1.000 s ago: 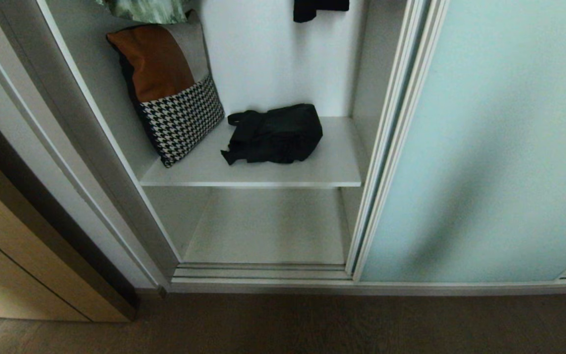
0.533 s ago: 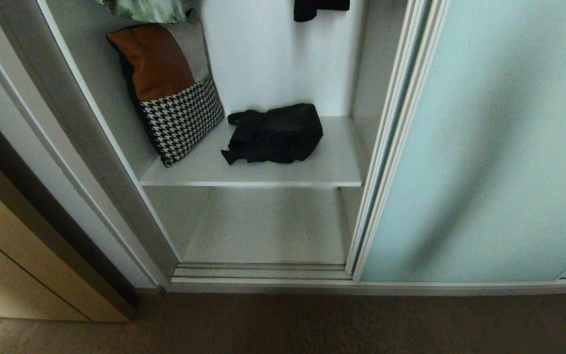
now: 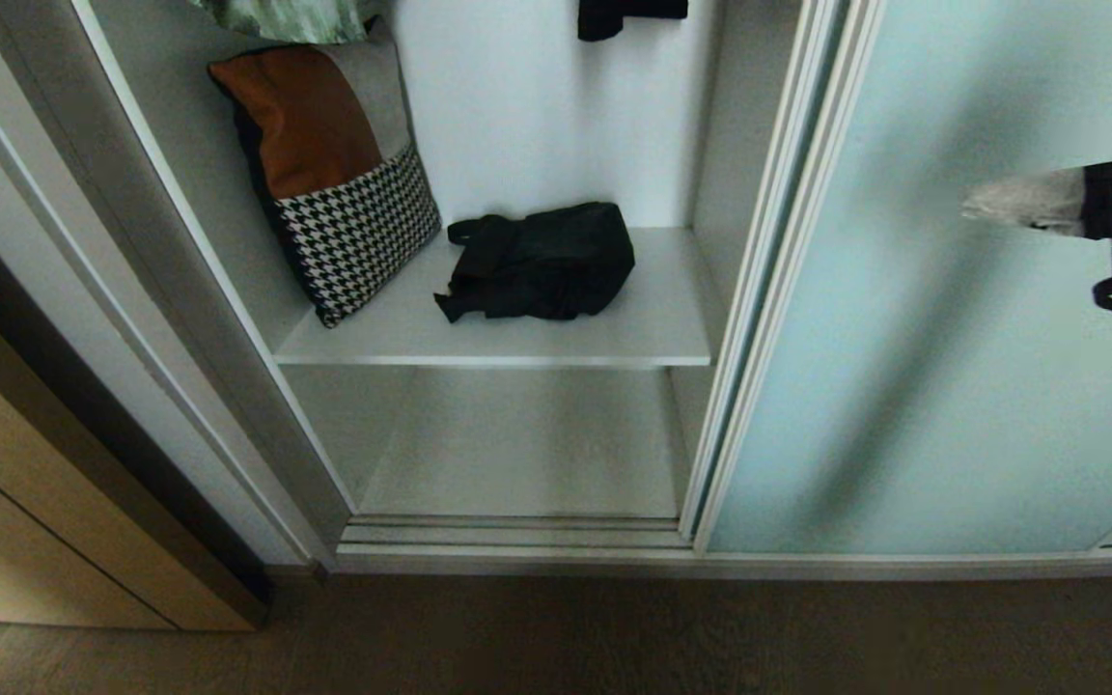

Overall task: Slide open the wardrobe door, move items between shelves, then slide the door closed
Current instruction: Close the door

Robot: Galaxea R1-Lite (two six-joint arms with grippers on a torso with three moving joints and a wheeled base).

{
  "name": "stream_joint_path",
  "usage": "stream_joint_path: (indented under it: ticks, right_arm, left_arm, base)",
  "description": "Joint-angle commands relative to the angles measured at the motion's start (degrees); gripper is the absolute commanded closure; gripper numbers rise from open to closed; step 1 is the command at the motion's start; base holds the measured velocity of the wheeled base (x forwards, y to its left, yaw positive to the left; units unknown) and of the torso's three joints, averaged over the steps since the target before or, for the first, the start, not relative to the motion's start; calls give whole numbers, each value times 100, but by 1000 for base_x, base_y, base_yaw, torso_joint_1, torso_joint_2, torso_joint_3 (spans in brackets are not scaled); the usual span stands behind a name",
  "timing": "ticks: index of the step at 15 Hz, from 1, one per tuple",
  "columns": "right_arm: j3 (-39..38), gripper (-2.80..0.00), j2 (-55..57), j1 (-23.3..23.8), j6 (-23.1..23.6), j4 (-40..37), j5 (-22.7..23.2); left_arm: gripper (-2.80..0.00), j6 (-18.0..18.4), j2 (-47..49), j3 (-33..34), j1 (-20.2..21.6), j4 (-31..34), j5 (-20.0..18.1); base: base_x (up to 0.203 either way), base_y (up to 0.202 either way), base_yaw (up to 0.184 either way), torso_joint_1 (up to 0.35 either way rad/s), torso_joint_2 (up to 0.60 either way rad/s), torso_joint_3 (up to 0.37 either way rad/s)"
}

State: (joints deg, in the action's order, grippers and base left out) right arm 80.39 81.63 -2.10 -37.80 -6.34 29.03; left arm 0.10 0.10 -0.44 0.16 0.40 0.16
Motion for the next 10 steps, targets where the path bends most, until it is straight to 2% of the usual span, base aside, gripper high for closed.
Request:
stream_joint_path:
  ticks: [1,4,10]
  right_arm:
    - [363,0,831,-92,-274,1,36]
    - [399,0,1302,-295,-363,168,29]
    - [669,0,1930,-335,-368,620,24]
  left_arm:
    - [0,-1,-1,0,2,4,11]
    - [0,-1,-1,0,2,-1,11]
    - [0,-1,2,0,2,0,5]
  base:
    - [0,0,0,0,0,0]
    - [0,0,0,0,0,0]
    - [0,0,0,0,0,0]
